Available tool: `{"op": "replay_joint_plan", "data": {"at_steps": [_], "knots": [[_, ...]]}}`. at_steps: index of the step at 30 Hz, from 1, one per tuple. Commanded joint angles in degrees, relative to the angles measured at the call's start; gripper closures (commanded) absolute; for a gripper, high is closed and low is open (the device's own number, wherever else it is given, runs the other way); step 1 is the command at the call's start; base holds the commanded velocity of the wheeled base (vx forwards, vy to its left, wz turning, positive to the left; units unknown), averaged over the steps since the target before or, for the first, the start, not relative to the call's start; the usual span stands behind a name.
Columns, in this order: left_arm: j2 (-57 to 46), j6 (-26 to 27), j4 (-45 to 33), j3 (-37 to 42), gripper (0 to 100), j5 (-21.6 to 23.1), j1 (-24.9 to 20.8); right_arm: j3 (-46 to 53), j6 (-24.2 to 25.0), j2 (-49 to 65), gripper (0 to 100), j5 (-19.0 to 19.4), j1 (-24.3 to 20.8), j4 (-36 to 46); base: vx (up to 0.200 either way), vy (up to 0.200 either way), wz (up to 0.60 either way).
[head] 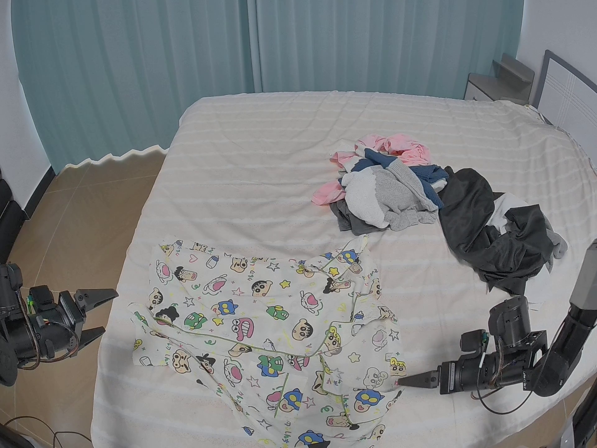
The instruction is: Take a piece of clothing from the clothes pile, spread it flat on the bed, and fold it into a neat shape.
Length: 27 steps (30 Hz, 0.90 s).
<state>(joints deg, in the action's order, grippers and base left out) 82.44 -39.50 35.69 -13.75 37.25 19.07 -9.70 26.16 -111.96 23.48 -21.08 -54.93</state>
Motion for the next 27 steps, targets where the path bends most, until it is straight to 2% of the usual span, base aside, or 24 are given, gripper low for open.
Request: {"op": "replay_joint_plan", "data": {"at_steps": [1, 5, 27], "knots": [[-0.2, 0.3, -0.5, 0.0, 0, 0.6, 0.3, -4.3, 0.4, -9.9, 0, 0.0, 2.0, -7.3, 0.000, 0.000, 0.00], [-0.2, 0.3, -0.5, 0.0, 0, 0.6, 0.3, -7.8, 0.2, -14.9, 0, -0.3, 2.0, -7.9, 0.000, 0.000, 0.00], [2.4, 2.3, -0.4, 0.4, 0, 0.6, 0.3, -20.9, -0.2, -22.9, 0, -0.5, 2.5, -7.4, 0.000, 0.000, 0.00]]}}
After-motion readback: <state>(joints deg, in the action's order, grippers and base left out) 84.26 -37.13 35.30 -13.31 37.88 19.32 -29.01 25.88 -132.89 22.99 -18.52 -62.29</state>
